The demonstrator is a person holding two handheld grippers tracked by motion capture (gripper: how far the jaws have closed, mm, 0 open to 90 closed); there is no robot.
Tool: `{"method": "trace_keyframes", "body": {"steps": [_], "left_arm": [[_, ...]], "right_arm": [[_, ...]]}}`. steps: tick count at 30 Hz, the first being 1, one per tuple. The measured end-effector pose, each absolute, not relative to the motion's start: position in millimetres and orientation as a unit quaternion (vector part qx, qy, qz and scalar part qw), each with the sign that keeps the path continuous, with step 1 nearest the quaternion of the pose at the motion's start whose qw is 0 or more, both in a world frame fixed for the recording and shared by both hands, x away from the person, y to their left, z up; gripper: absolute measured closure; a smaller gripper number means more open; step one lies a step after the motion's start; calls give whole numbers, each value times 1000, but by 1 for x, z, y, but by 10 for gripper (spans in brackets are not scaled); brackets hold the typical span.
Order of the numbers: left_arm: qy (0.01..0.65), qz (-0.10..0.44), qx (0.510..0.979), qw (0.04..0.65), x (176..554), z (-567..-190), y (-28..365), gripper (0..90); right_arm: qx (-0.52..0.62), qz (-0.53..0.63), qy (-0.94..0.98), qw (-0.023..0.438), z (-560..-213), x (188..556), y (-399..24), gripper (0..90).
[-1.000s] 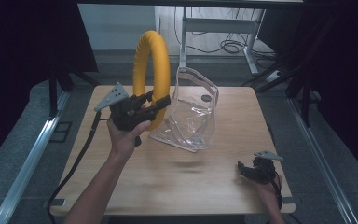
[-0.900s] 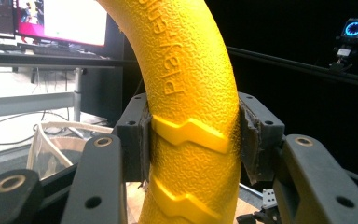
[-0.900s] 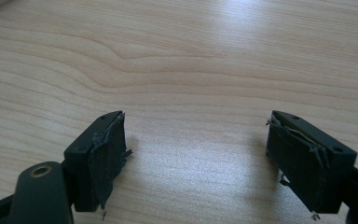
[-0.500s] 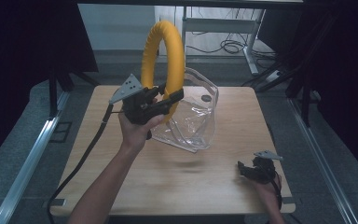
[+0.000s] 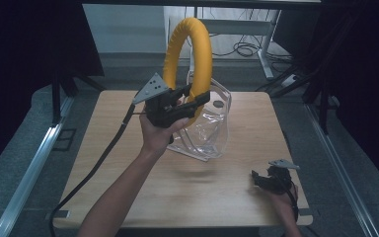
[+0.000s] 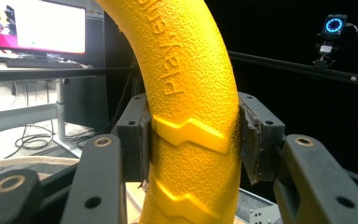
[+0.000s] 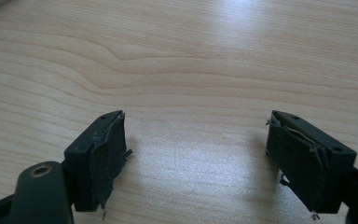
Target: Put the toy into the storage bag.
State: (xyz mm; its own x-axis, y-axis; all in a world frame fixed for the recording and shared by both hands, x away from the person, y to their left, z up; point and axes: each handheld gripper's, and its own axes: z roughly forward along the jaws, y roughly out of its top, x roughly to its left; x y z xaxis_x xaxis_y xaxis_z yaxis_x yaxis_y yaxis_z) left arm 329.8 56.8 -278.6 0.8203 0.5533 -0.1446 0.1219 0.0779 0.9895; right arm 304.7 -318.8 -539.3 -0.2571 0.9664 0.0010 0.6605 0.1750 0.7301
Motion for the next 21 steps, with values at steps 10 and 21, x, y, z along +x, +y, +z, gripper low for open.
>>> {"method": "trace_keyframes", "body": {"steps": [10, 21], "left_arm": [[247, 149, 666, 689, 330, -277, 38, 516], [237, 132, 669, 692, 334, -279, 16, 516]], "right_arm": [[560, 316, 726, 242, -539, 305, -319, 202], [559, 316, 727, 244, -539, 305, -319, 202]]}}
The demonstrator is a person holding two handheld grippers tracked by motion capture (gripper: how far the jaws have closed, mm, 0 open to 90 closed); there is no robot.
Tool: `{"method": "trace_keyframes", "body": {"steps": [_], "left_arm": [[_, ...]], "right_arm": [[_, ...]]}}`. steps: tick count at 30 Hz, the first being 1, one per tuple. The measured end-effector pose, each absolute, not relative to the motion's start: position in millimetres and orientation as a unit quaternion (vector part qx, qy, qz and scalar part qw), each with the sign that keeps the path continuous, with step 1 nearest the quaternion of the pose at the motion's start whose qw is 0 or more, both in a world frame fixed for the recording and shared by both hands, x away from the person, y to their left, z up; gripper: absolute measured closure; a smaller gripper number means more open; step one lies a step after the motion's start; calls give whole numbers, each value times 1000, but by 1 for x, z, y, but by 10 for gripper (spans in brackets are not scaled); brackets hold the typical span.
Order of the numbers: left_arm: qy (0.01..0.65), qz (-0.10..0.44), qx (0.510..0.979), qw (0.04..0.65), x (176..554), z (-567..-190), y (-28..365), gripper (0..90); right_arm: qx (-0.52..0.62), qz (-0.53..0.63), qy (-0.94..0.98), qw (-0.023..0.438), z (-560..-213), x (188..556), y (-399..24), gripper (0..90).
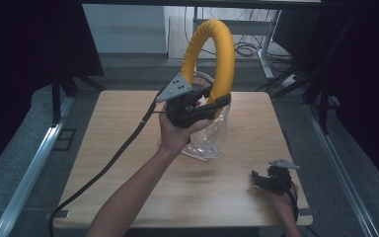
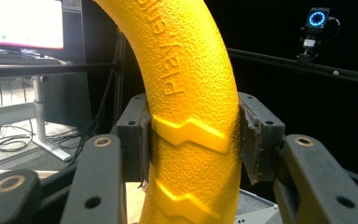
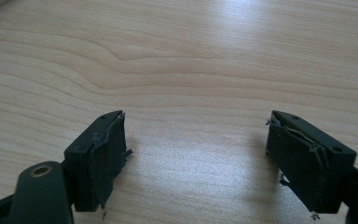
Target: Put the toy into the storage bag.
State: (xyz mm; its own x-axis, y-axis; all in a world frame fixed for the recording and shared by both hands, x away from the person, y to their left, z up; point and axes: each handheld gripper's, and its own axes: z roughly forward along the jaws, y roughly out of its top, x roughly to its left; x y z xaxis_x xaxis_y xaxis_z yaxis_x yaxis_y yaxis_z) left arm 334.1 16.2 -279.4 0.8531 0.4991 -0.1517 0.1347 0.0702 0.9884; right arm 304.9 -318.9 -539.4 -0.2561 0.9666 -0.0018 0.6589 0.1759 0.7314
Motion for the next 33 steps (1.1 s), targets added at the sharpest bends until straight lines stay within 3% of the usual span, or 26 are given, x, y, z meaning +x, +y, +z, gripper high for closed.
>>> {"method": "trace_keyframes", "body": {"steps": [16, 33], "left_arm": [[225, 115, 682, 687, 340, -285, -15, 516], [257, 97, 701, 658, 360, -335, -29, 515]], "right_arm": [[559, 316, 727, 244, -539, 305, -319, 202], [560, 315, 727, 243, -539, 305, -319, 203]]}}
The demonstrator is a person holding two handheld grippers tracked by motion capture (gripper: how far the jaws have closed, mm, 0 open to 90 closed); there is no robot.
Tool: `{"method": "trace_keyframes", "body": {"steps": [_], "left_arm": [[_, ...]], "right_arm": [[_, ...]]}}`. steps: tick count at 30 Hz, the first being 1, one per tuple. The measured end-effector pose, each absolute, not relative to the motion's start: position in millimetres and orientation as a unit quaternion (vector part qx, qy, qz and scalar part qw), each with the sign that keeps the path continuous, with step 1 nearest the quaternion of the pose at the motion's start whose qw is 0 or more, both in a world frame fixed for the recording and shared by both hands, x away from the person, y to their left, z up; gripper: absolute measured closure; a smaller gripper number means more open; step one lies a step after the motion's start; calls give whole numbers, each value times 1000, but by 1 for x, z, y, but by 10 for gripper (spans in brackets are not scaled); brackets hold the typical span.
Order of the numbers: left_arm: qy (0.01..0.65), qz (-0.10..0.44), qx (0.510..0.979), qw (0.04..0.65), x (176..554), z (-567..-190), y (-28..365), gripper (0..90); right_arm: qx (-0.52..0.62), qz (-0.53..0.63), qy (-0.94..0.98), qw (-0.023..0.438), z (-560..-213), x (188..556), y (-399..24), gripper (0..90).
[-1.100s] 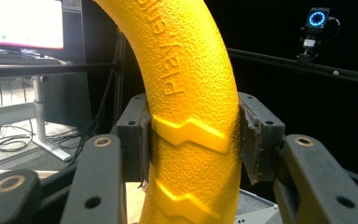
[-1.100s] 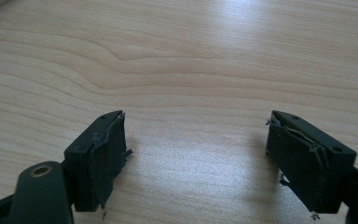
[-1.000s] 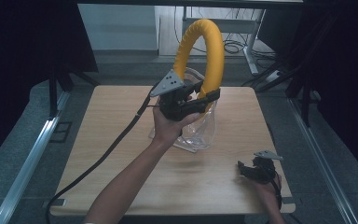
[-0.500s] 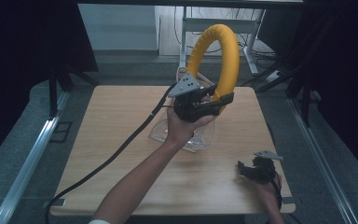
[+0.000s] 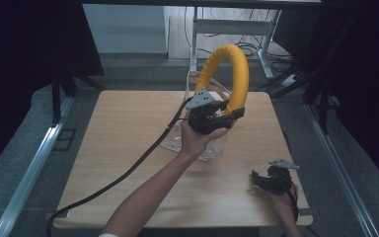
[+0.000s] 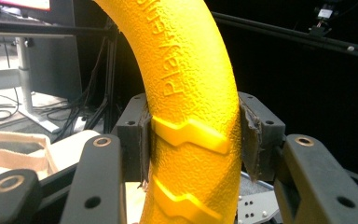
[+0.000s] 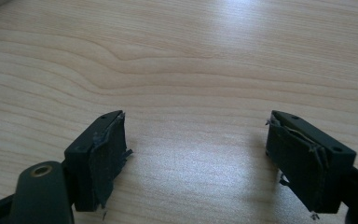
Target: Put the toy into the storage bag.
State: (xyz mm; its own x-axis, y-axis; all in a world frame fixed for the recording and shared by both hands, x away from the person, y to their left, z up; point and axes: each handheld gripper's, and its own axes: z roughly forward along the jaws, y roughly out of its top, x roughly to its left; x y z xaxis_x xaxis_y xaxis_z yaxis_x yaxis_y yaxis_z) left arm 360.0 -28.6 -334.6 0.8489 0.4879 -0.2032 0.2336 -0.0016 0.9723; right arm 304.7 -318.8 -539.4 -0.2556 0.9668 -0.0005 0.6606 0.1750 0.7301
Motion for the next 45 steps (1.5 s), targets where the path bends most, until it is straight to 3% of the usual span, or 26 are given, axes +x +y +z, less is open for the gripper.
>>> {"method": "trace_keyframes", "body": {"steps": [21, 45], "left_arm": [[340, 79, 684, 641, 383, -383, -10, 513], [360, 85, 687, 626, 384, -412, -8, 504]], "right_arm": [[559, 315, 727, 243, -539, 305, -319, 205], [559, 315, 727, 244, -539, 305, -319, 206]]}}
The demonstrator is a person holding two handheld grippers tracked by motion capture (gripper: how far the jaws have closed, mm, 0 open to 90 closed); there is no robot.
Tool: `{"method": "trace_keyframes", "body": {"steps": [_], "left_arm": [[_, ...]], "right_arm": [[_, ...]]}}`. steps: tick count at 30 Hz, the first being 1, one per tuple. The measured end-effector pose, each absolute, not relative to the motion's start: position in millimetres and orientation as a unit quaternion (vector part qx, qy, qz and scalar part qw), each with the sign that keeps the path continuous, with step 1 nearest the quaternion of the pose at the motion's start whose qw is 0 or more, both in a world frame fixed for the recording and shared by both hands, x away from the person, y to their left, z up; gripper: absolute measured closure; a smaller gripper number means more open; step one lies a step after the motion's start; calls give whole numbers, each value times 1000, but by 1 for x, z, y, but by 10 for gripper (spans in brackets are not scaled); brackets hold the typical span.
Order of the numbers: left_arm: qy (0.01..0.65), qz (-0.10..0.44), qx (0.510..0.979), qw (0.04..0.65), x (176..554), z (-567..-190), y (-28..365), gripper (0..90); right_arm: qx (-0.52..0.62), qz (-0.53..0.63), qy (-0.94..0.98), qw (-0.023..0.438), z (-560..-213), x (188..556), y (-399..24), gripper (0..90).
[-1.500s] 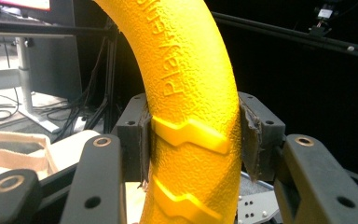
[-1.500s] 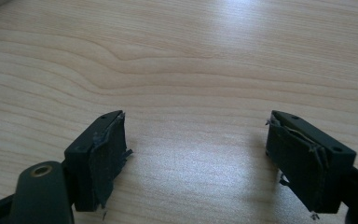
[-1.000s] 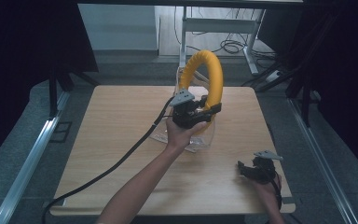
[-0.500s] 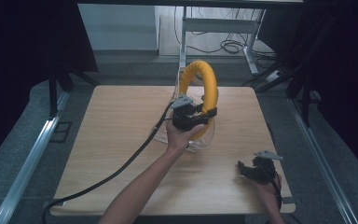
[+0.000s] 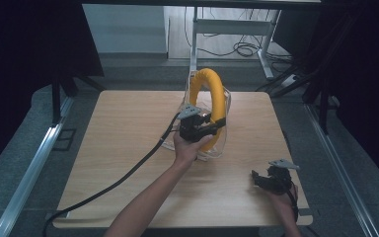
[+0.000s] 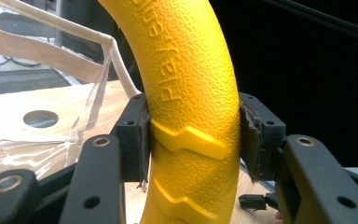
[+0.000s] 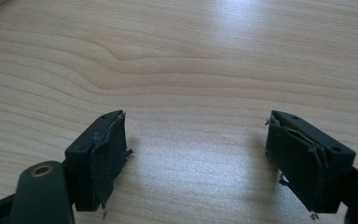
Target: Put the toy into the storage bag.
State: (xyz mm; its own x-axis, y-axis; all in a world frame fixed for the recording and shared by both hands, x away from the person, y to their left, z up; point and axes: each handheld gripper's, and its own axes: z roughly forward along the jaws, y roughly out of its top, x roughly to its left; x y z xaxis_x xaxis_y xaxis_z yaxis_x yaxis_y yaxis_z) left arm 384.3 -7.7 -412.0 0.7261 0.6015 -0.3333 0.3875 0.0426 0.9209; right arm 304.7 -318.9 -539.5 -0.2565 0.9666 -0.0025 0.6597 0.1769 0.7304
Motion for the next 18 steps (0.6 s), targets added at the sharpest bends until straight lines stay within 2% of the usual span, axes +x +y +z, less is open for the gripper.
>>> {"method": "trace_keyframes", "body": {"steps": [7, 13, 18], "left_arm": [[358, 87, 692, 621, 384, -411, -8, 491], [353, 81, 694, 622, 383, -406, -5, 366], [333, 88, 702, 624, 373, -395, 1, 312]], "right_arm": [[560, 315, 727, 243, -539, 305, -319, 206], [560, 315, 727, 243, -539, 305, -319, 206], [559, 315, 728, 243, -540, 305, -319, 206]]}}
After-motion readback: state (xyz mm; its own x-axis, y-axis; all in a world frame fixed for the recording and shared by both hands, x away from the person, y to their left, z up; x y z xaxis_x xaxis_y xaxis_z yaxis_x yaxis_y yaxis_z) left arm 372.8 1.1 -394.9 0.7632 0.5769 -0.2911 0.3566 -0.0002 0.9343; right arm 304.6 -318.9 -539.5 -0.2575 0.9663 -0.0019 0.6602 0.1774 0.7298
